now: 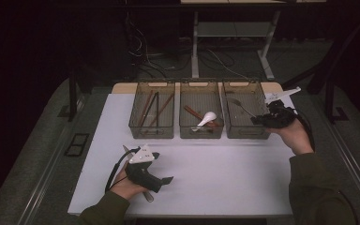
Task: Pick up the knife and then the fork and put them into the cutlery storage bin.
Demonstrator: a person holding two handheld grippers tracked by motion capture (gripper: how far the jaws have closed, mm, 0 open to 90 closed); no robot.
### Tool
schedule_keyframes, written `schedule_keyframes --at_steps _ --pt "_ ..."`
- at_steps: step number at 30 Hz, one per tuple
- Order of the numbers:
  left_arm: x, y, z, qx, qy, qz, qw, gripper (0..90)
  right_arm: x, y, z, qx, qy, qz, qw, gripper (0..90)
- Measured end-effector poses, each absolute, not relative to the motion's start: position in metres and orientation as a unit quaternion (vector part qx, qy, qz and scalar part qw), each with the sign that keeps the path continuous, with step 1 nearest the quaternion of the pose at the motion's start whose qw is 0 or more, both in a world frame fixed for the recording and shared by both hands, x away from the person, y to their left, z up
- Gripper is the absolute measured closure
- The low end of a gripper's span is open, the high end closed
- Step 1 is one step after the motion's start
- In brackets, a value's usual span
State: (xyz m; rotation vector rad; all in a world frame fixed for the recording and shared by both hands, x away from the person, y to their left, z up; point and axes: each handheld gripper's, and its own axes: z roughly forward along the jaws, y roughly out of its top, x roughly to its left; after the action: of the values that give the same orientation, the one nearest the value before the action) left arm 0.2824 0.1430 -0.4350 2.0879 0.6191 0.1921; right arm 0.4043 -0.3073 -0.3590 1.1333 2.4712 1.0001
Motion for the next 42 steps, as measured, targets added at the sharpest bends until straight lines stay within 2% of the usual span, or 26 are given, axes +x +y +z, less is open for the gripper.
schedule_keyframes --at_steps 12,27,29,32,38,42 --pt "0.283 0.142 -0.436 0.851 0.248 0.075 0.456 0.0 0.444 -0.319 -0.368 0.454 0.827 0.306 0.129 86.0" --pt "0.282 0.142 -0.437 0.854 0.248 0.073 0.451 0.0 0.461 -0.311 -0.395 0.464 0.841 0.254 0.114 84.6" --pt "0.282 0.142 -0.437 0.854 0.248 0.073 0.451 0.0 0.461 -0.311 -0.394 0.465 0.835 0.266 0.122 70.6" --pt "0.282 0.142 -0.437 0.854 0.248 0.072 0.451 0.0 0.458 -0.311 -0.388 0.465 0.827 0.284 0.141 56.1" --pt "0.283 0.148 -0.434 0.854 0.25 0.076 0.449 0.8 0.446 -0.316 -0.378 0.471 0.803 0.335 0.146 37.1" --pt "0.282 0.159 -0.43 0.855 0.256 0.082 0.444 8.5 0.429 -0.315 -0.373 0.459 0.793 0.361 0.172 29.3"
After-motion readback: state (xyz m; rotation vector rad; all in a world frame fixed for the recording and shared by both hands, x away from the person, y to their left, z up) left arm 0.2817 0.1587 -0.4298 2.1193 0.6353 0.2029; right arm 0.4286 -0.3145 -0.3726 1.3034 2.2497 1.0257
